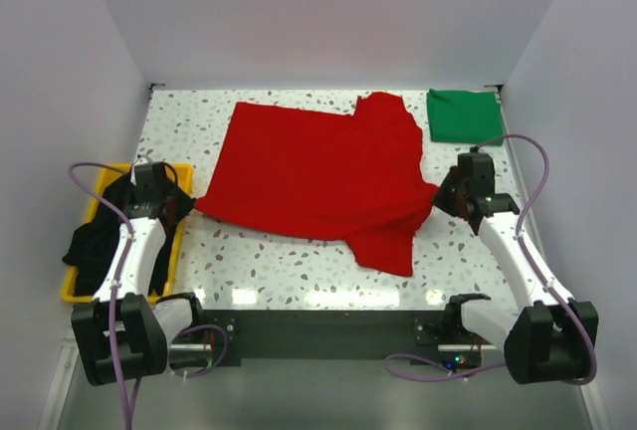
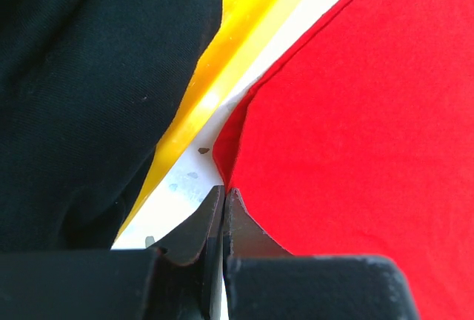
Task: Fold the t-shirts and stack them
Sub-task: Flatten the tshirt out
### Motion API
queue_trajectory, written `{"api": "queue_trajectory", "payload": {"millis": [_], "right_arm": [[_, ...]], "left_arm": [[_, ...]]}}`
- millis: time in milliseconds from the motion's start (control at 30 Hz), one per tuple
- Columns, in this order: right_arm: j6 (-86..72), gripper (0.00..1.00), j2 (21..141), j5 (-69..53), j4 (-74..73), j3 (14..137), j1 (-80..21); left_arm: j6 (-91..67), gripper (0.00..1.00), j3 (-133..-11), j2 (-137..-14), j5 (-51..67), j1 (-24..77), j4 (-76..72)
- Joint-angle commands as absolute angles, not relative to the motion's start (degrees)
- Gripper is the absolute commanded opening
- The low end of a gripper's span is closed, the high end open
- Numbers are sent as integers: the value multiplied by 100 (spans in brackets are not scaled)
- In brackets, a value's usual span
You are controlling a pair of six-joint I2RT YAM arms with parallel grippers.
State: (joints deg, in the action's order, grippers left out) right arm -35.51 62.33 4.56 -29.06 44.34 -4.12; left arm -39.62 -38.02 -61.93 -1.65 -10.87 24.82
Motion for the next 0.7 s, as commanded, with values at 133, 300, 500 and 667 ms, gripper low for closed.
{"api": "queue_trajectory", "payload": {"millis": [133,300,500,667], "right_arm": [[-3454,49,6390,246,-2980,3973,-422],[-3708,50,6591,220,-2638,3631,-422],[-3919,50,7048,9,-1988,3279,-422],[-4096,49,7295,-237,-1626,3129,-422]], "left_arm": [[-3850,0,-3894,-6231,-79,-1151,2268],[-3841,0,-3885,-6240,-79,-1160,2276],[-3841,0,-3867,-6249,-53,-1169,2268],[-3841,0,-3858,-6267,-26,-1178,2250]]}}
